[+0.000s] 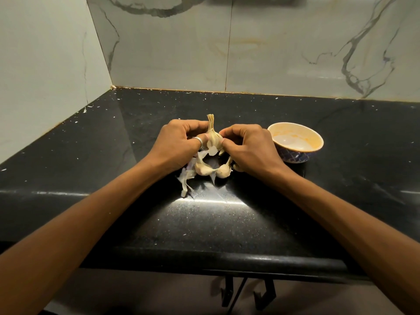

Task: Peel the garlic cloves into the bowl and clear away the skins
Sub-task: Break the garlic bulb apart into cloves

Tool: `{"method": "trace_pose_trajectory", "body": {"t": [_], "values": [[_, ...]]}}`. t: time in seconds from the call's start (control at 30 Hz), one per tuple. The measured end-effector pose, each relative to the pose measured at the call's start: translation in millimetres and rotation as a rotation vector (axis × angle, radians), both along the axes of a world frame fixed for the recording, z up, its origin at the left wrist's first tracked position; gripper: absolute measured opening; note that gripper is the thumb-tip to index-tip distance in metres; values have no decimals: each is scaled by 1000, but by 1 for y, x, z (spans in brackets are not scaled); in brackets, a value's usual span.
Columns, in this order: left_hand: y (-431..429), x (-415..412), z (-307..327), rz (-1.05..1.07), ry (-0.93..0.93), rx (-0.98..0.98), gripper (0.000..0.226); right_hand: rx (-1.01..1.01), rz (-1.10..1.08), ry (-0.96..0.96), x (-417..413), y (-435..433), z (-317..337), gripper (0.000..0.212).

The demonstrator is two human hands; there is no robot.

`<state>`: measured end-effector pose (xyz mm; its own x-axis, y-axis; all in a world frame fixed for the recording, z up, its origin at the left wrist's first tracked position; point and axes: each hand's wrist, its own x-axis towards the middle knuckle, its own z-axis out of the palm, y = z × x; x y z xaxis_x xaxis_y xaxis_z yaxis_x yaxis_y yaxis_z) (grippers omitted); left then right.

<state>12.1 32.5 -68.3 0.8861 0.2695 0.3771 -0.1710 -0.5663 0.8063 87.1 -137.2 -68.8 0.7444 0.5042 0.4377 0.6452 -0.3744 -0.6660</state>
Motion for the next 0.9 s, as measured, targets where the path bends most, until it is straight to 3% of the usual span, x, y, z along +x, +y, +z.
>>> {"method": "trace_pose_trajectory", "body": {"t": [0.23,0.47,0.9], "values": [[-1,-2,-1,-19,-4,90,36,-3,-25,-30,0,1,-2,15],[3,-3,3,-83,49,50,37,-8,-1,-37,0,-2,0,21],[4,-7,6,-185,82,-9,35,43,7,-123,0,-1,0,12]]}}
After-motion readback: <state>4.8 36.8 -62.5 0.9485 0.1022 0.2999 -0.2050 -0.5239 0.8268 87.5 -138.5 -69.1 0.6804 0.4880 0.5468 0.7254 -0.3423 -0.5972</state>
